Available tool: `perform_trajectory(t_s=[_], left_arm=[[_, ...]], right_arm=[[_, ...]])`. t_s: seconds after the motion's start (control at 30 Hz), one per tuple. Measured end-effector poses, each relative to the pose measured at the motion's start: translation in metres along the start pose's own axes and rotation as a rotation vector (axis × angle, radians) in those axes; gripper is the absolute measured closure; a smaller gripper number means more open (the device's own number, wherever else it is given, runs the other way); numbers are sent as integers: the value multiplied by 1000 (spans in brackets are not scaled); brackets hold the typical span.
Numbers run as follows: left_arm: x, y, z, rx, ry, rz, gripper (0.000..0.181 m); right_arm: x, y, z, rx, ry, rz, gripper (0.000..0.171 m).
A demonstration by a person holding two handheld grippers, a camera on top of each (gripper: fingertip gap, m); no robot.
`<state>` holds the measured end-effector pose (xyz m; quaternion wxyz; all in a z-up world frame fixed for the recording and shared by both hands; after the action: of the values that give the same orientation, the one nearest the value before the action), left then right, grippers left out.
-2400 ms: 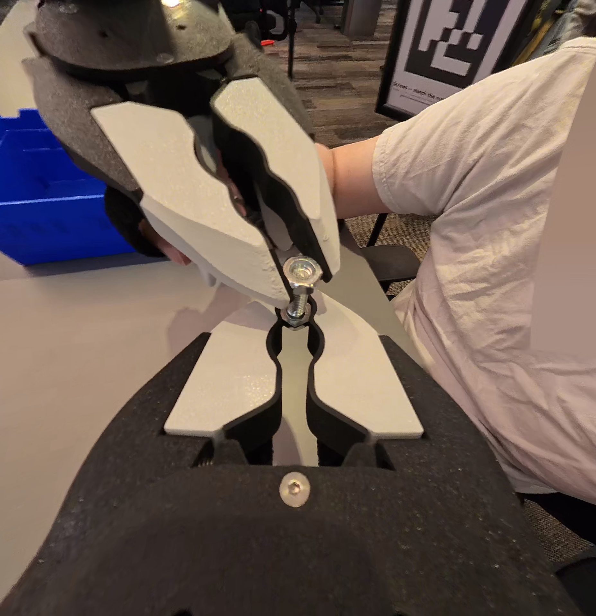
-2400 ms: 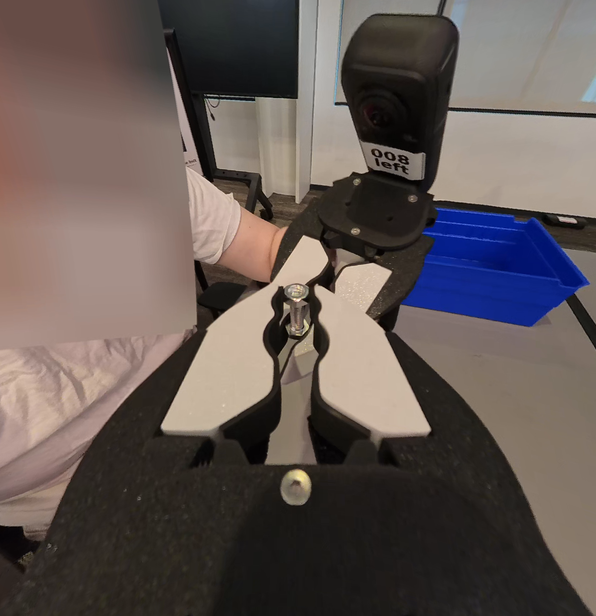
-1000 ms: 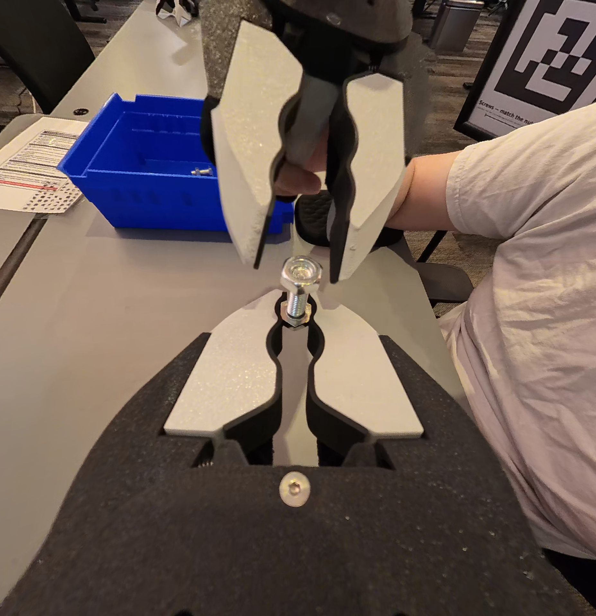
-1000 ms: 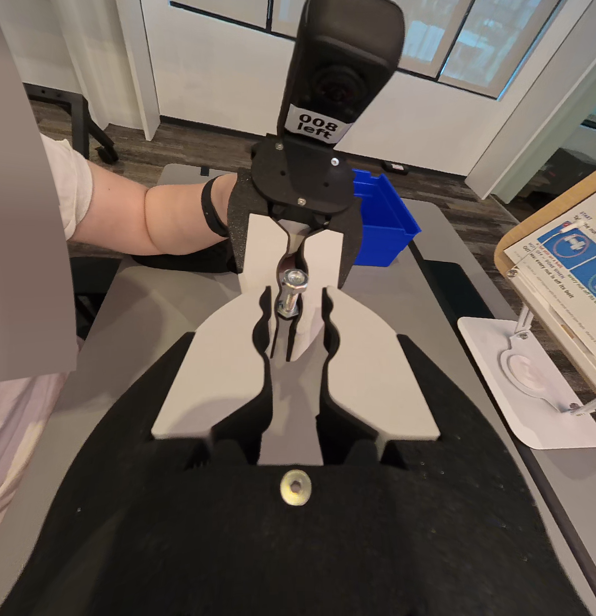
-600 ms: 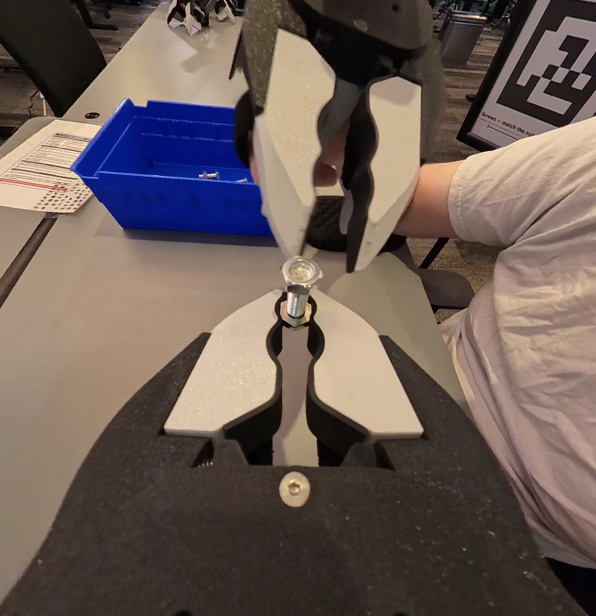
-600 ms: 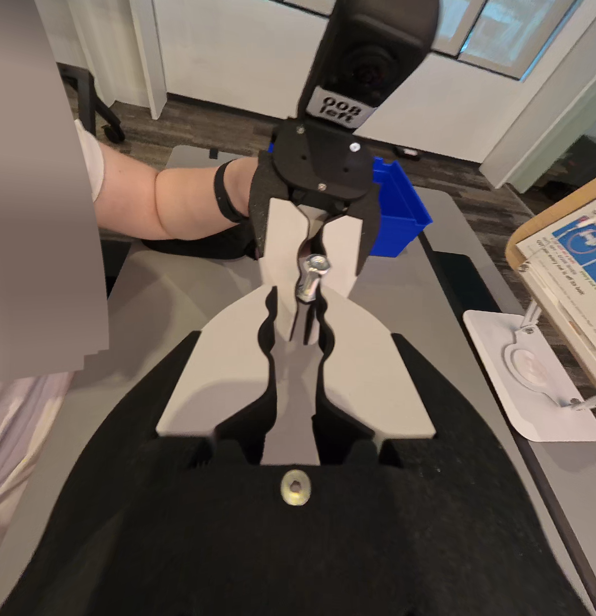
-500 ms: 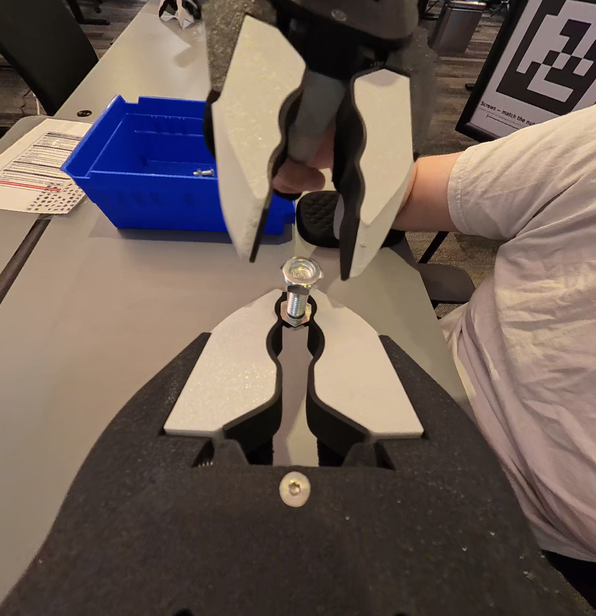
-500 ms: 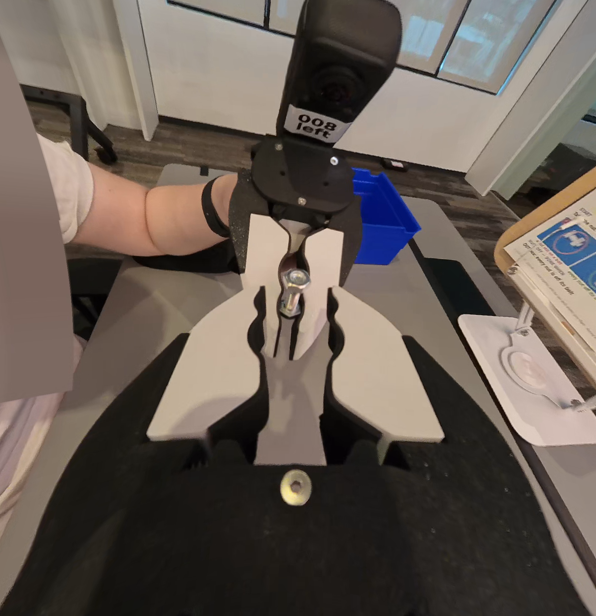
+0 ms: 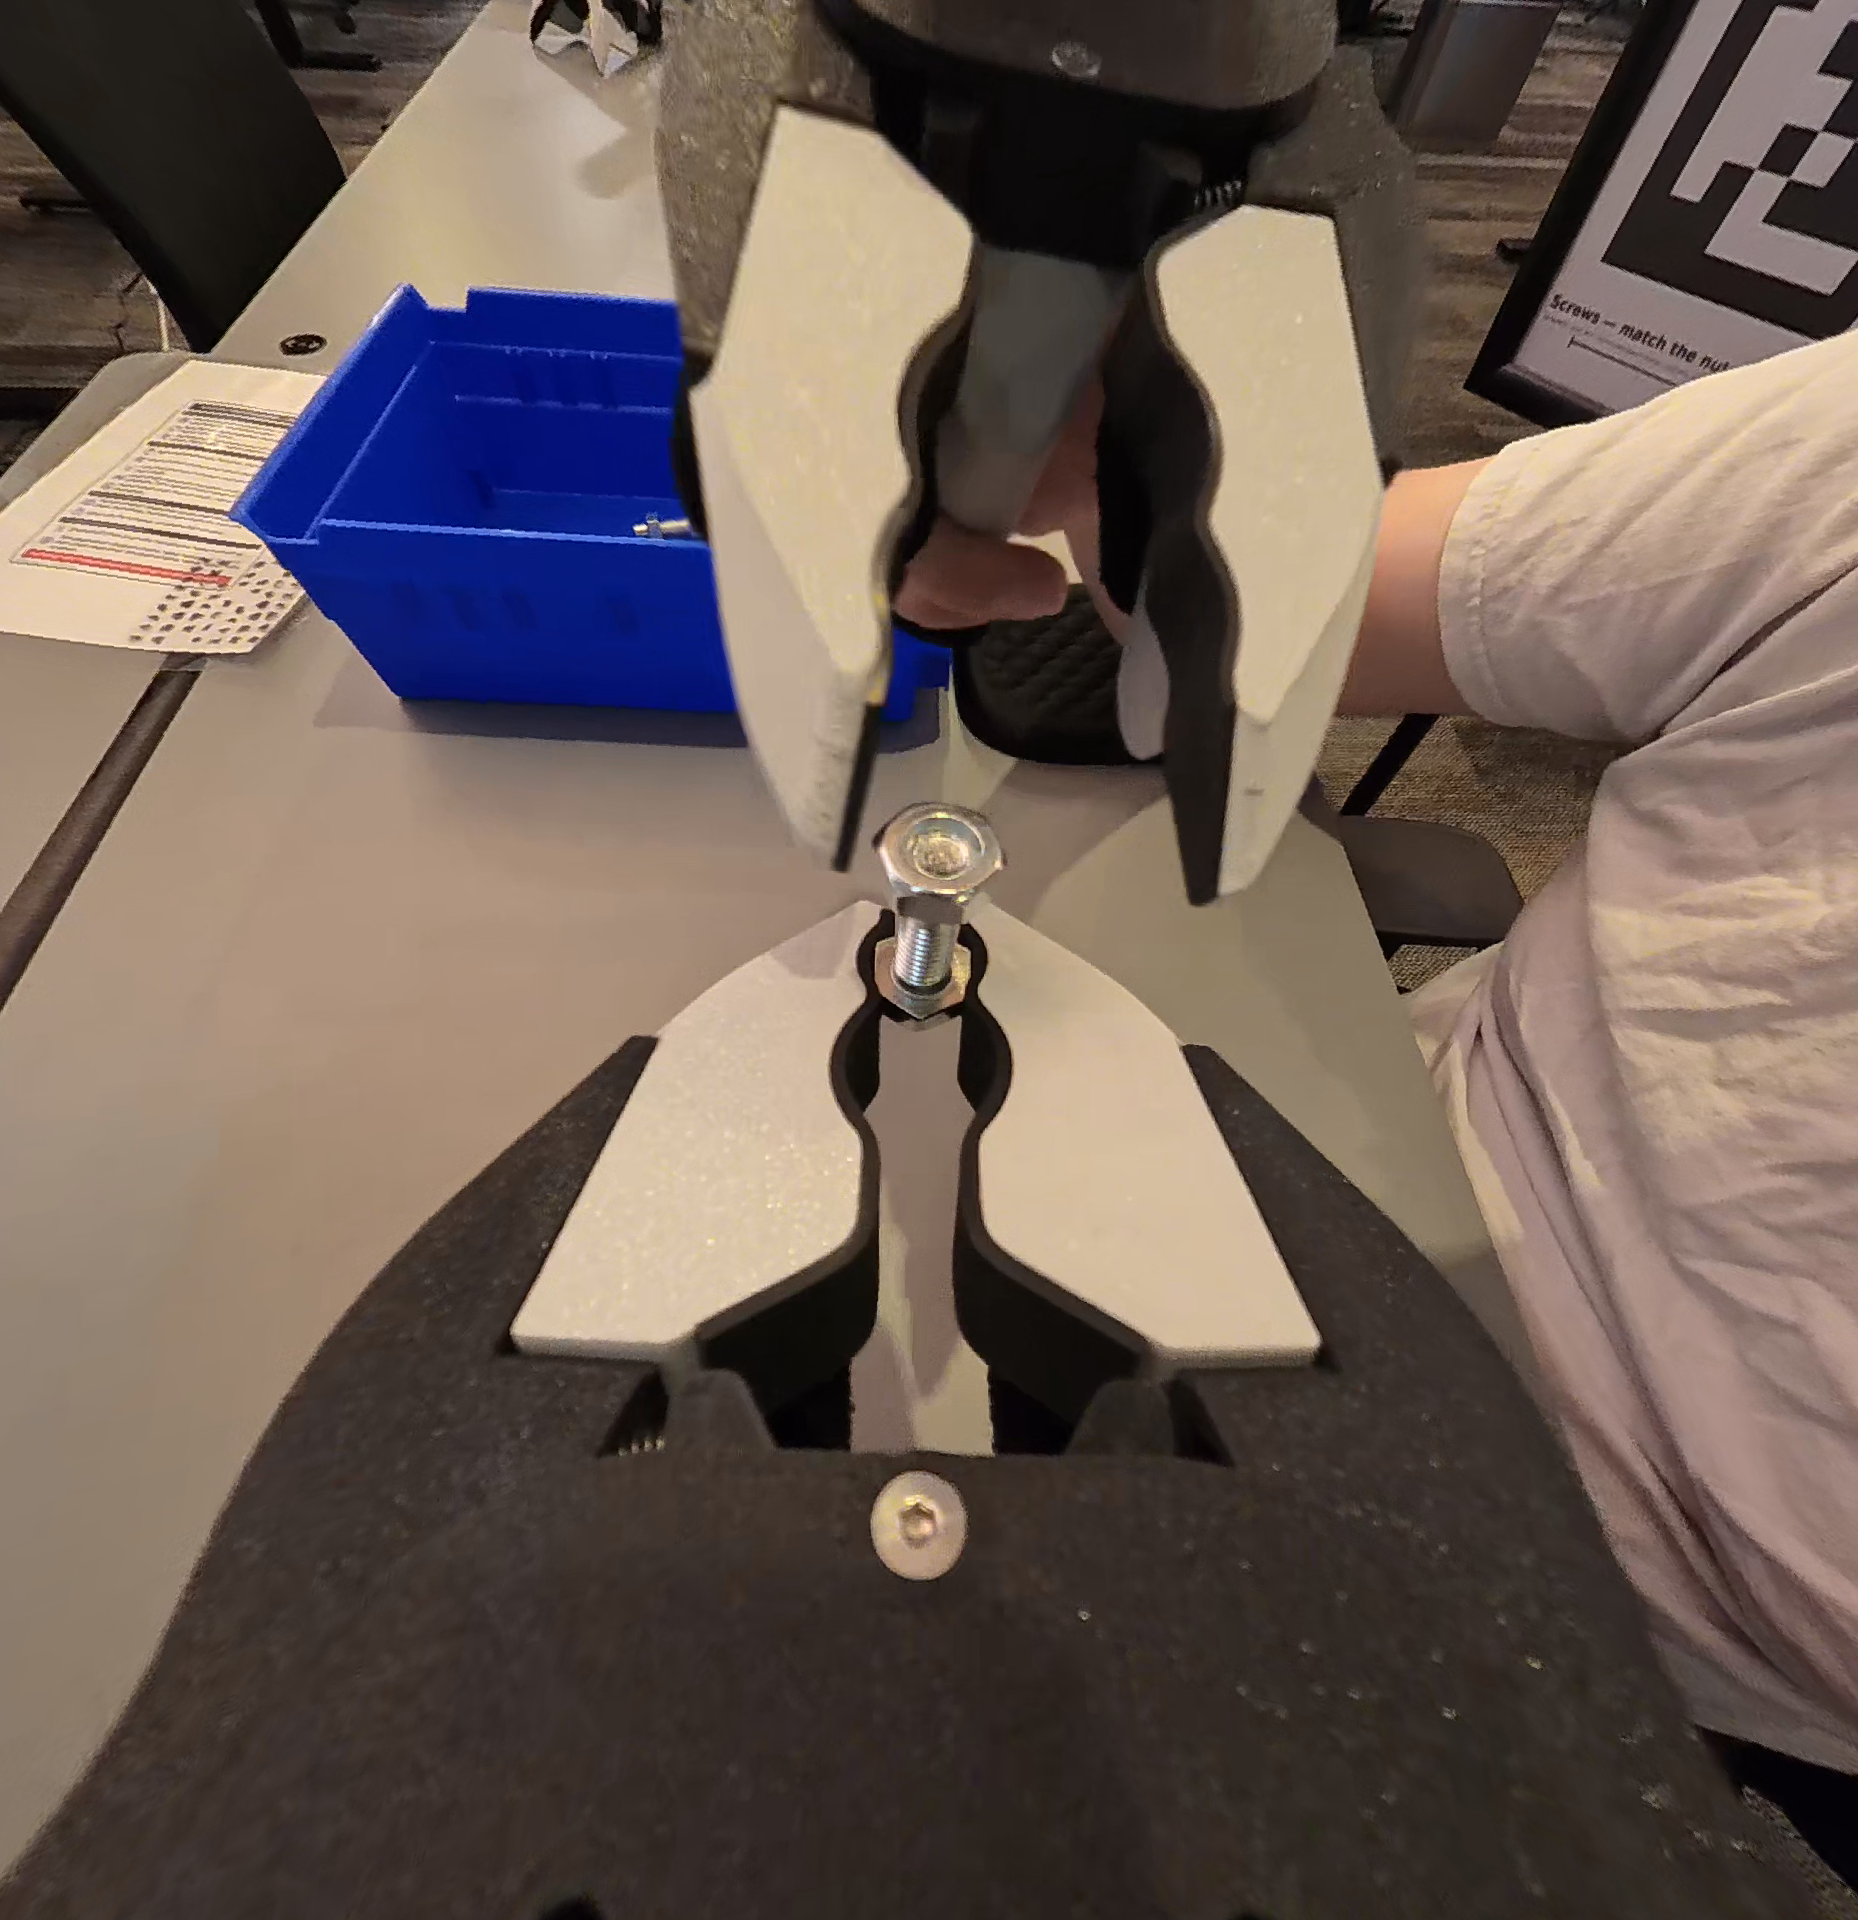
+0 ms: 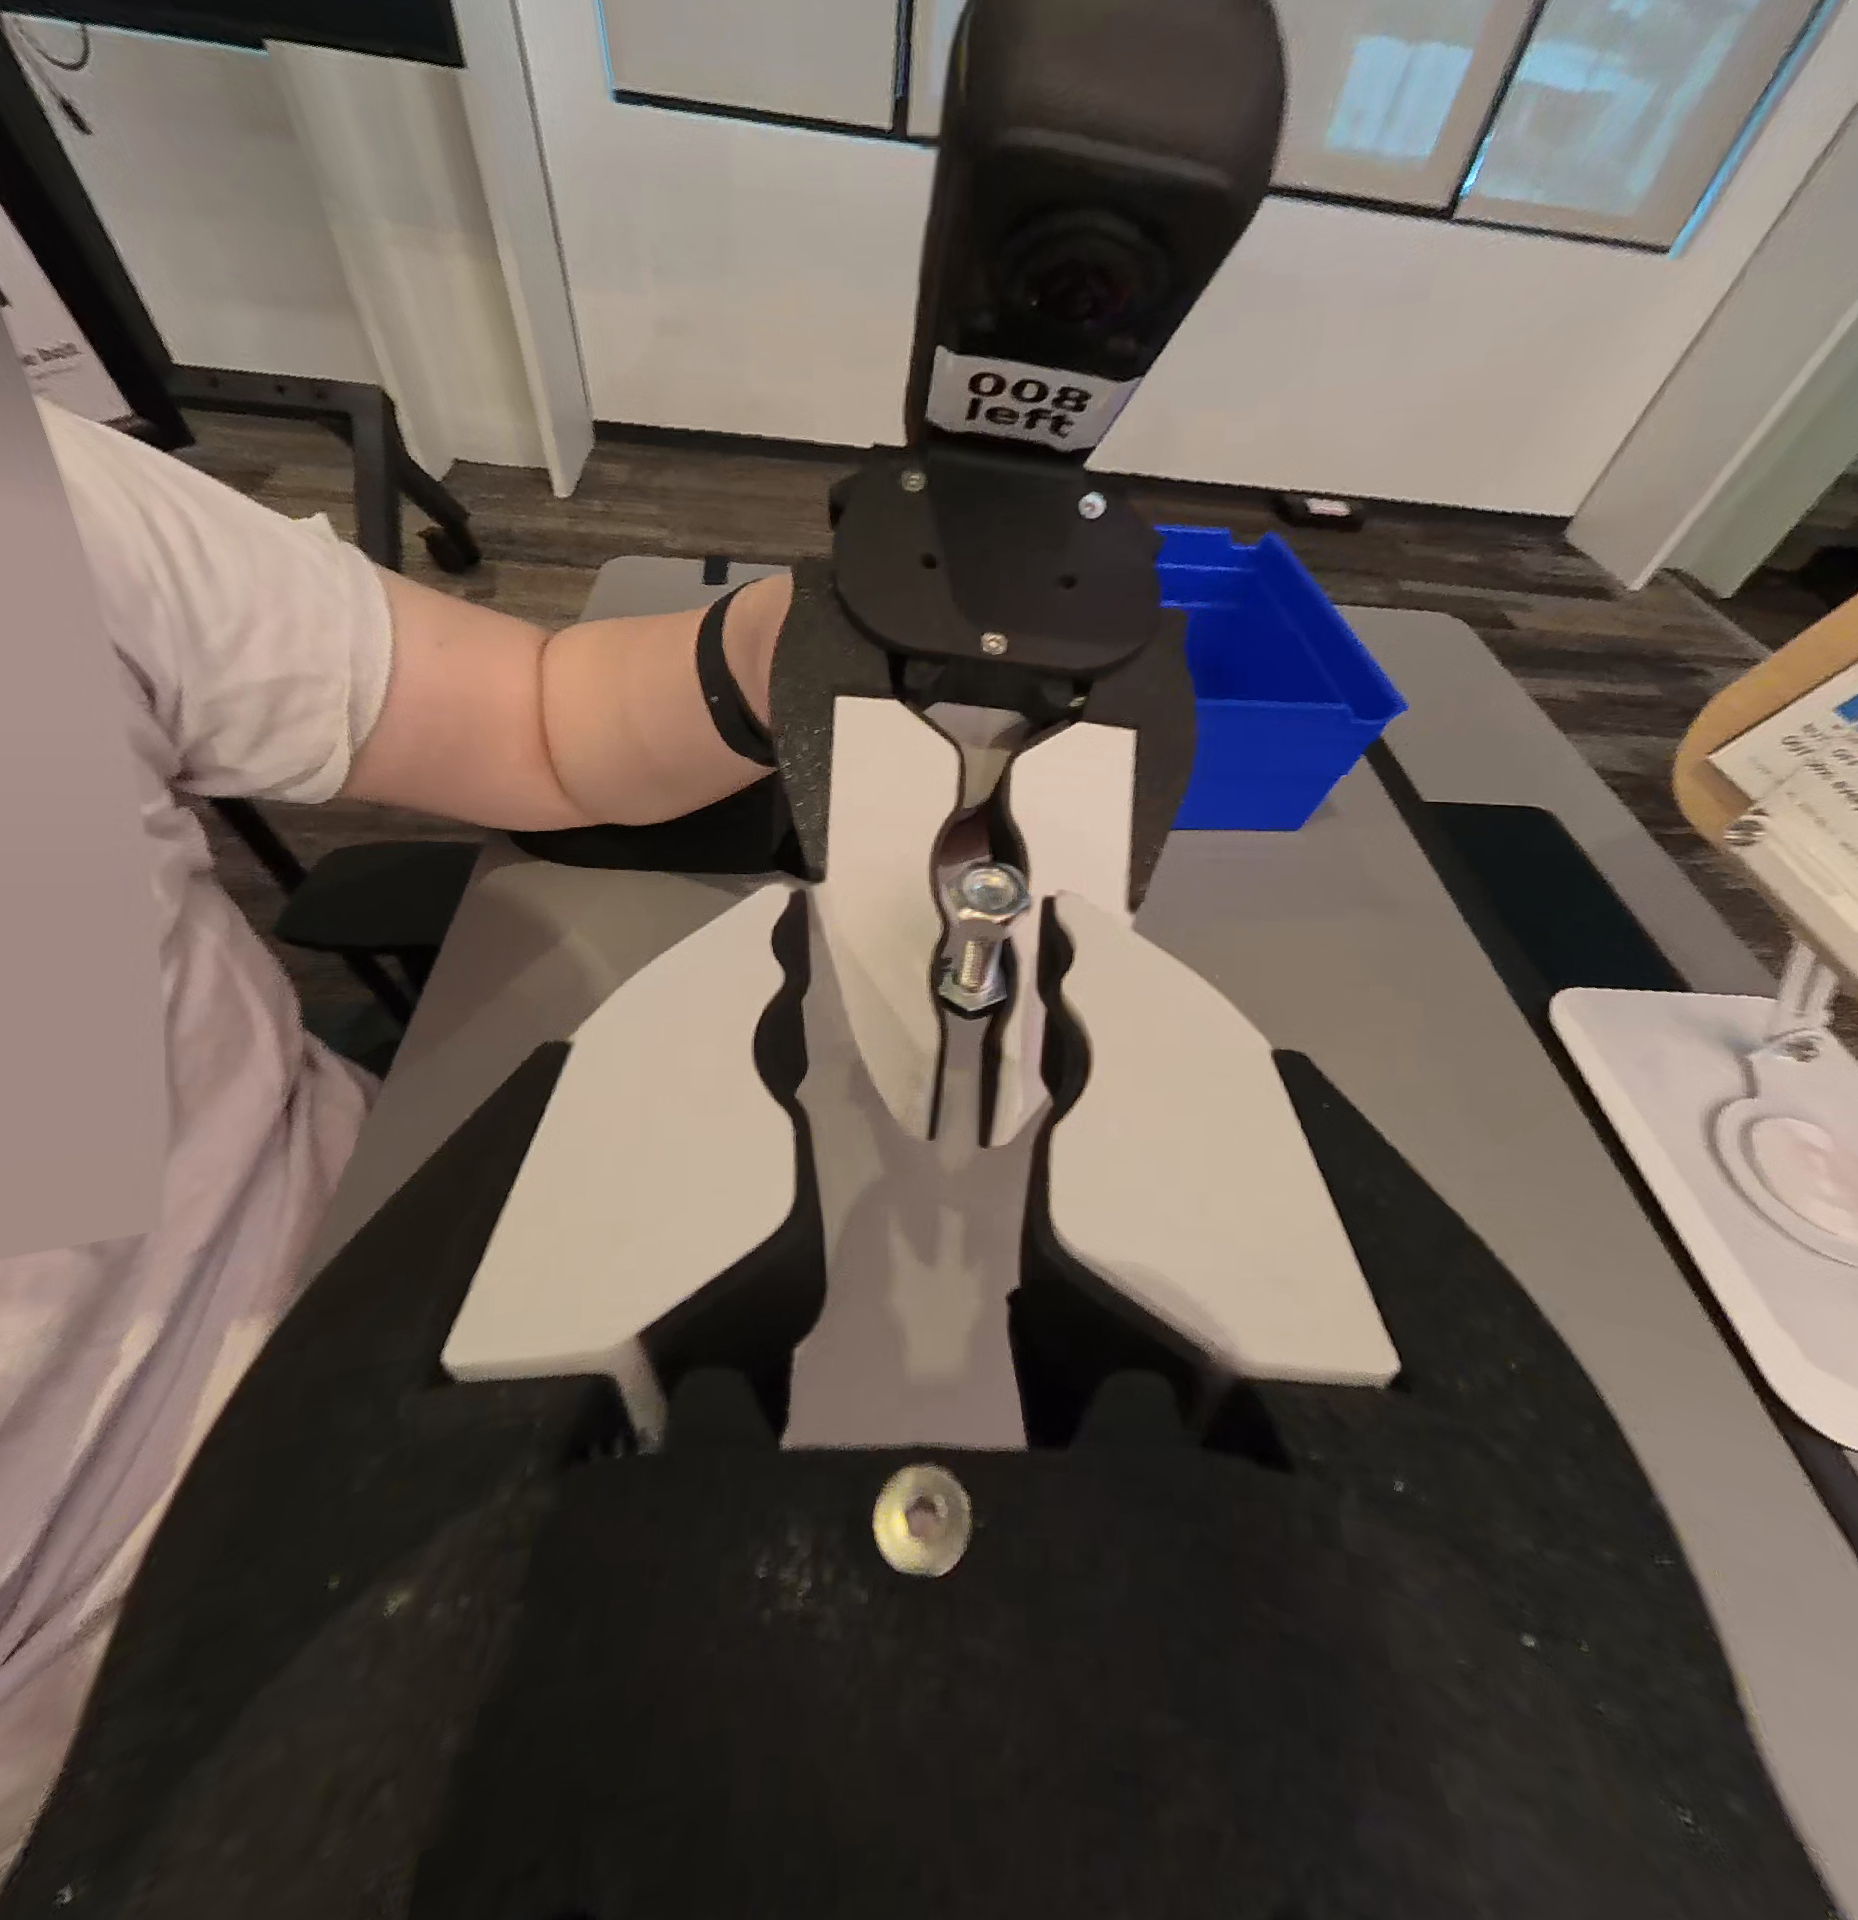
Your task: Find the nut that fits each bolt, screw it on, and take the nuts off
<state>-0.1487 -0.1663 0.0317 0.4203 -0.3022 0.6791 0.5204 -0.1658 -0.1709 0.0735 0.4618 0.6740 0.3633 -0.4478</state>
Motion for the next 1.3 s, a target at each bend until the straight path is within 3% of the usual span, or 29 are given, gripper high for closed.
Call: perform_trajectory(t_s=[0.07, 0.13, 0.33, 0.47, 0.5, 0.57, 0.73, 0.9, 0.97, 1.03, 1.13, 1.3], left_arm=[[0, 2, 4, -18, 1, -2, 172], [-1, 5, 7, -30, 14, -12, 172], [2, -1, 3, -7, 7, 6, 172], [1, 3, 8, -36, 8, -3, 172], [0, 5, 11, -46, 16, -11, 172], [-1, 8, 13, -37, 40, -28, 172], [-1, 2, 2, 13, 28, -14, 172], [2, 2, 9, -22, 24, -4, 172], [2, 4, 14, -31, 54, -18, 172], [2, 4, 13, -10, 66, -24, 172], [2, 0, 7, 3, 41, -9, 172], [5, -3, 8, -18, 22, 12, 172]], right_arm=[[1, 3, 1, 0, 7, 21, 132], [0, 8, 7, -31, 12, 32, 154], [1, 4, -11, 90, 10, 17, 126], [8, -2, 2, 12, 14, 73, 128], [9, 0, 4, 0, 26, 88, 141], [8, 3, 6, -8, 8, 94, 146], [6, -2, -11, 88, 18, 39, 120], [7, -4, 2, 7, 17, 59, 117], [11, 0, 7, -35, -15, 96, 132], [10, 0, 3, -14, -40, 83, 131], [9, -3, -8, 59, -10, 51, 122], [9, -10, 2, 2, -7, 50, 114]])
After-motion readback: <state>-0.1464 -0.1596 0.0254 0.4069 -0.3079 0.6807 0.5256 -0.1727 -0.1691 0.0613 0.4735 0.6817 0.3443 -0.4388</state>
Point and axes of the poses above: each gripper's, where its closed fingertips meet, y back along the fingers, x out of its underside, z = x × y across the jaws, the point moved 1 cm from there along y, back along the fingers, and after that the axes turned 4 degrees about y, right-handed, at the moved point
